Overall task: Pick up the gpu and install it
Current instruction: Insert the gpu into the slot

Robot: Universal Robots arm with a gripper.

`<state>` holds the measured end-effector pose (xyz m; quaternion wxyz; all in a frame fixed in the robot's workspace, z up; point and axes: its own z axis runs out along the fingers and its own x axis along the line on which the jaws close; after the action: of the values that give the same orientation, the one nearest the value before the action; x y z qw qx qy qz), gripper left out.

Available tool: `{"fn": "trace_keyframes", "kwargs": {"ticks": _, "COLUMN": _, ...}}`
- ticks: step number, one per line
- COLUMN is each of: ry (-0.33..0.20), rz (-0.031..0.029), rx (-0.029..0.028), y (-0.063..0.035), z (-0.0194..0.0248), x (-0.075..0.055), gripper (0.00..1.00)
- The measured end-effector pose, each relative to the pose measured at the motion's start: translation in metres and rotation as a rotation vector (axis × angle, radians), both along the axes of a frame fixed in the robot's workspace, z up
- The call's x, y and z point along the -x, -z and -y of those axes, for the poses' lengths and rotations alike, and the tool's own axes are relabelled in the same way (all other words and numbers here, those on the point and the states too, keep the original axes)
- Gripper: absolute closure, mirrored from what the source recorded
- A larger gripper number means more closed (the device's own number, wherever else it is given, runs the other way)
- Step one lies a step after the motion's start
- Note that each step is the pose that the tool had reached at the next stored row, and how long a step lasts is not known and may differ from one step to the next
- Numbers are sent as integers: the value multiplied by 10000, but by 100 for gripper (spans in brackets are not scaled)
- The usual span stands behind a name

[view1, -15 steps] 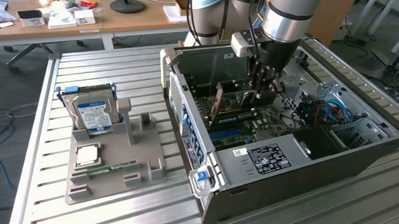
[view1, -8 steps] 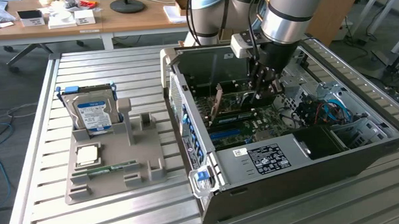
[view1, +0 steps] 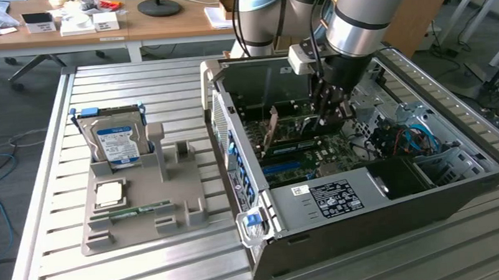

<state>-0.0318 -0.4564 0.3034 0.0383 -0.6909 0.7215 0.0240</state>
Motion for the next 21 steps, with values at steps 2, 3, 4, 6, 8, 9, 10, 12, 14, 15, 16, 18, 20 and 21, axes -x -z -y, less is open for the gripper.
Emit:
{"fn": "trace_keyframes", "kwargs": {"ticks": 2, "ry": -1, "rz": -2, "rx": 3, "y": -1, "z": 20, "x": 0, "gripper": 73}}
{"fn": "trace_keyframes", "kwargs": {"ticks": 3, "ry": -1, "rz": -2, "rx": 3, "y": -1, "z": 28, "x": 0, "gripper": 73}}
{"fn": "trace_keyframes", "kwargs": {"ticks": 4, "ry": -1, "rz": -2, "rx": 3, "y": -1, "z": 36, "x": 0, "gripper": 73}}
{"fn": "trace_keyframes", "kwargs": {"ticks": 6, "ry": -1, "rz": -2, "rx": 3, "y": -1, "z": 58, "x": 0, "gripper": 73}}
{"fn": "trace_keyframes", "kwargs": {"ticks": 8, "ry": -1, "rz": -1, "rx": 3, "y": -1, "z": 85, "x": -1, "gripper": 73}}
{"fn": "trace_keyframes", "kwargs": {"ticks": 9, "ry": 0, "rz": -1, "rx": 3, "y": -1, "z": 97, "x": 0, "gripper": 73}}
{"fn": "trace_keyframes", "kwargs": {"ticks": 10, "ry": 0, "rz": -1, "rx": 4, "y": -2, "z": 105, "x": 0, "gripper": 73}}
{"fn": "trace_keyframes", "kwargs": {"ticks": 12, "ry": 0, "rz": -1, "rx": 3, "y": -1, "z": 117, "x": 1, "gripper": 73}}
{"fn": "trace_keyframes", "kwargs": {"ticks": 14, "ry": -1, "rz": -1, "rx": 3, "y": -1, "z": 123, "x": 1, "gripper": 73}}
{"fn": "trace_keyframes", "kwargs": {"ticks": 15, "ry": -1, "rz": -1, "rx": 3, "y": -1, "z": 124, "x": 1, "gripper": 73}}
{"fn": "trace_keyframes", "kwargs": {"ticks": 16, "ry": -1, "rz": -1, "rx": 3, "y": -1, "z": 124, "x": 1, "gripper": 73}}
{"fn": "trace_keyframes", "kwargs": {"ticks": 18, "ry": -1, "rz": -2, "rx": 3, "y": -1, "z": 124, "x": 0, "gripper": 73}}
{"fn": "trace_keyframes", "kwargs": {"ticks": 20, "ry": -1, "rz": -1, "rx": 3, "y": -1, "z": 124, "x": 1, "gripper": 73}}
{"fn": "trace_keyframes", "kwargs": {"ticks": 21, "ry": -1, "rz": -1, "rx": 3, "y": -1, "z": 124, "x": 0, "gripper": 73}}
